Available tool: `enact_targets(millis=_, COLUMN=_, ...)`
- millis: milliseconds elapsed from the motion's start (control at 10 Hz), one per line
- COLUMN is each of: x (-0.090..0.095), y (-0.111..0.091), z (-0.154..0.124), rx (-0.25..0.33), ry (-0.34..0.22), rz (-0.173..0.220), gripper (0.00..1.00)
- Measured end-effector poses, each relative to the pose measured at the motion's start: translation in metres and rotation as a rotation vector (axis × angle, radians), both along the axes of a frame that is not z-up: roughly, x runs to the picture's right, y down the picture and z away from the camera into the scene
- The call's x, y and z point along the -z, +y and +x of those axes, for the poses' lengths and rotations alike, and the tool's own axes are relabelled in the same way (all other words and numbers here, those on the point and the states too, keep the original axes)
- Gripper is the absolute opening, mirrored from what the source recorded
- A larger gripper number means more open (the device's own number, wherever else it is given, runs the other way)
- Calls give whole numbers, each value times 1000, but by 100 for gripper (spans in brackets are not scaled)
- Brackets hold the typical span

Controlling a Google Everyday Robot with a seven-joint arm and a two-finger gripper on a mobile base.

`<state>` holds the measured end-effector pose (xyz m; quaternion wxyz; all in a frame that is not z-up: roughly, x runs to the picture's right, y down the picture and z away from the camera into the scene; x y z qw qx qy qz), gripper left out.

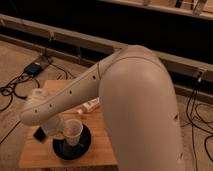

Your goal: Place the ceramic cup in the ceramic bowl

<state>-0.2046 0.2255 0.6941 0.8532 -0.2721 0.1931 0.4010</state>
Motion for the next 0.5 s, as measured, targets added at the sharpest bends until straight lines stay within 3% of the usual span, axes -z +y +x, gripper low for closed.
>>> enact_targets(millis=300, x=1, y=0, z=0, rx=3, ry=-6, rz=9, gripper=71)
enact_targets(millis=500, x=1, y=0, z=-1, rx=4, ry=-9, rz=13, gripper=80)
